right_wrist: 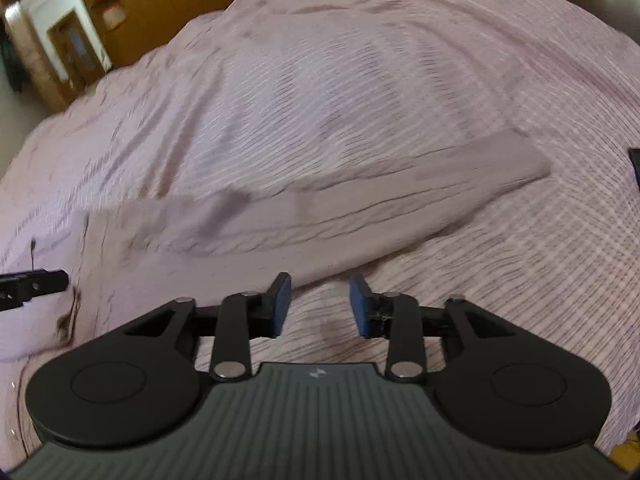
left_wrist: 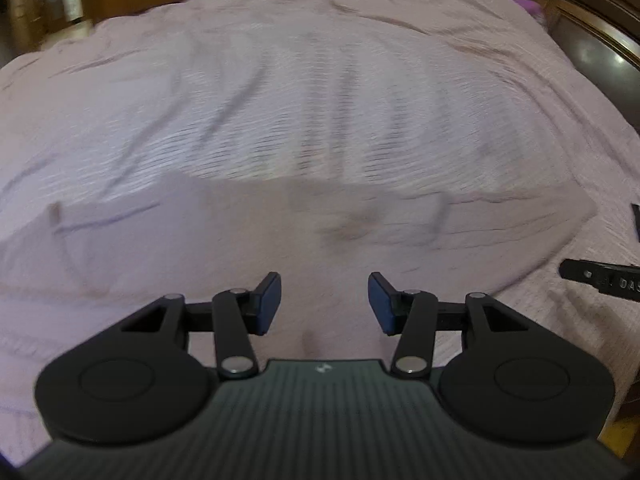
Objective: Fold small clothes
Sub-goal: 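Move the left gripper to the cuff of the other sleeve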
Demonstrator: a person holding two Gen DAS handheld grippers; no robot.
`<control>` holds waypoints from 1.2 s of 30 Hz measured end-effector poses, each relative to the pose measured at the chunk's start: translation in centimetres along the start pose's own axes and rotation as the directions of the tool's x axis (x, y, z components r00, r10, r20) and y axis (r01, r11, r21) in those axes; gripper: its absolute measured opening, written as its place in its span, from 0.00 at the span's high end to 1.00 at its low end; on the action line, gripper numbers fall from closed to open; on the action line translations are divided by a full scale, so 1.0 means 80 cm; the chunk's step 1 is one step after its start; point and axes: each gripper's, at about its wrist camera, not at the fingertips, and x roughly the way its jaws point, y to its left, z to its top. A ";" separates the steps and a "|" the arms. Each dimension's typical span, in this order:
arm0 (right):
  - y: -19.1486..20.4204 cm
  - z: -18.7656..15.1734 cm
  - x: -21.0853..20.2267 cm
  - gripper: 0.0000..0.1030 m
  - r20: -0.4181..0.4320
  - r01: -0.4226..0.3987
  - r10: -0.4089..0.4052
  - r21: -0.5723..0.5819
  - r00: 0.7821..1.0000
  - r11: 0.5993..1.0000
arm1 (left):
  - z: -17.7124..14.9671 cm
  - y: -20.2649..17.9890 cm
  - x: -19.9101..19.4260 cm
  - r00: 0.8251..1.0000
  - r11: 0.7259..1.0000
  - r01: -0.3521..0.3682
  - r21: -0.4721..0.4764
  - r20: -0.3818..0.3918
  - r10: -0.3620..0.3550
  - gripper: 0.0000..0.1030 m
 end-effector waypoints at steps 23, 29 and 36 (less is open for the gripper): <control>-0.273 0.058 -0.015 0.17 0.153 0.020 -0.070 0.310 0.986 0.951 | 0.091 -0.344 0.168 0.964 0.956 0.263 0.131 -0.059 -0.258 0.51; -0.305 0.035 -0.032 0.20 0.166 0.014 -0.094 0.431 0.982 0.902 | 0.084 -0.430 0.186 0.969 0.955 0.248 0.164 -0.060 -0.241 0.50; -0.338 0.031 -0.058 0.16 0.217 -0.001 -0.128 0.512 0.968 0.859 | 0.078 -0.463 0.193 0.970 0.954 0.243 0.178 -0.076 -0.233 0.50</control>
